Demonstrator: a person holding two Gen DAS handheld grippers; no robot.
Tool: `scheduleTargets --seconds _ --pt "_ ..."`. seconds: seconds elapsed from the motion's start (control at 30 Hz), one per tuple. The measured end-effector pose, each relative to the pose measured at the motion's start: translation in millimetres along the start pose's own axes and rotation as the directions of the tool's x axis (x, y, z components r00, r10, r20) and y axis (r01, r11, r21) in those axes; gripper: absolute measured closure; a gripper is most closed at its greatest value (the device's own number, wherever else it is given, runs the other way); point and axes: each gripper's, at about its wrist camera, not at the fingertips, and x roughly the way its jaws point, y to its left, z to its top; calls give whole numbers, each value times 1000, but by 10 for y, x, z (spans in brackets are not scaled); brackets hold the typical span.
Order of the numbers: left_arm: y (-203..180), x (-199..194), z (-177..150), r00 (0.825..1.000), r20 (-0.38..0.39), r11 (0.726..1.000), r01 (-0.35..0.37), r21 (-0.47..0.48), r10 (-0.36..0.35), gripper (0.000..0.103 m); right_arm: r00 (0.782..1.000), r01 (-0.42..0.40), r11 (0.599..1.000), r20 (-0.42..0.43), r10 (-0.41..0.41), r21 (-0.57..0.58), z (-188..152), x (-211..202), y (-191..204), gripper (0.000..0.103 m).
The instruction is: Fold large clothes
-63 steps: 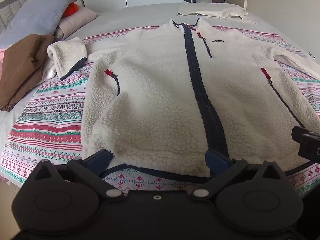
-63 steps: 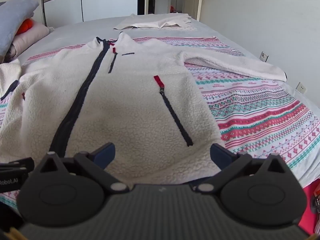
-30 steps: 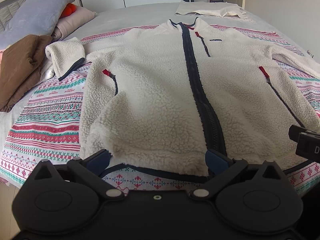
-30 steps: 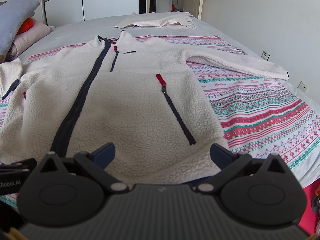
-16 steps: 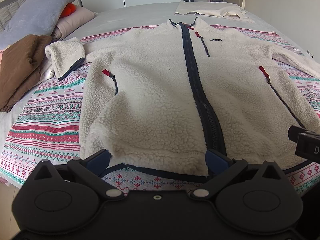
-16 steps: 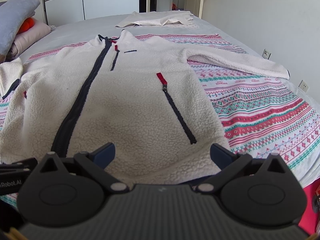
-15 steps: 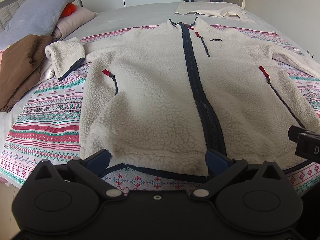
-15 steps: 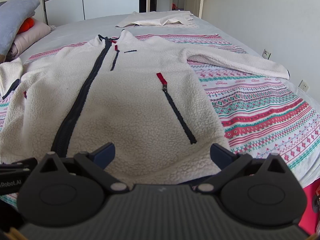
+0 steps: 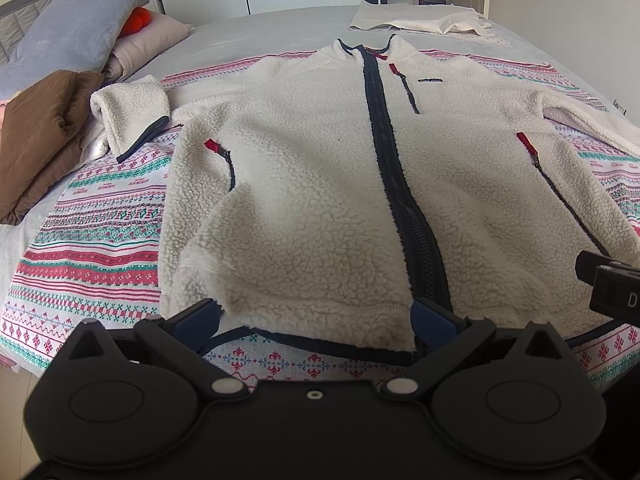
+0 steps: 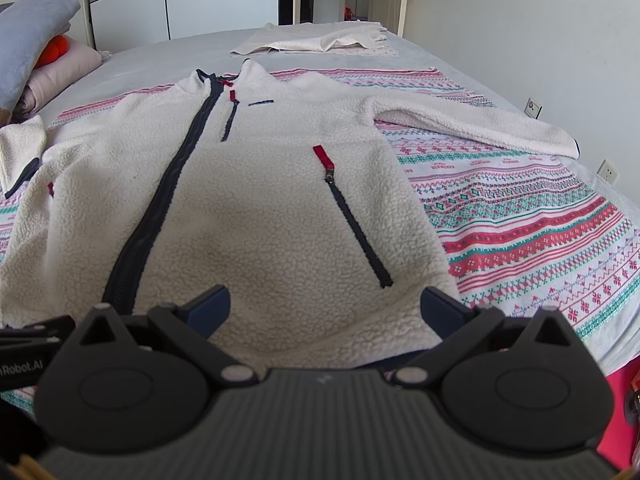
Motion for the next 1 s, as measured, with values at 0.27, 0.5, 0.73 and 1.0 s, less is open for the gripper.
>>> scheduleTargets --seconds 0.27,0.5,0.73,1.0 --pt "2 -4 6 1000 1 1000 1 0 -1 0 1000 0 1000 0 0 0 2 -4 -2 0" --pt "3 -4 6 1000 1 1000 0 0 0 0 1000 0 1000 0 0 0 0 -4 -2 0" --pt "-4 -18 13 1000 0 1000 -1 1 1 0 1000 3 1000 0 -3 3 5 -13 -18 0" --pt "92 3 31 1000 6 999 15 -31 -15 0 999 42 999 0 -42 19 10 26 -103 0"
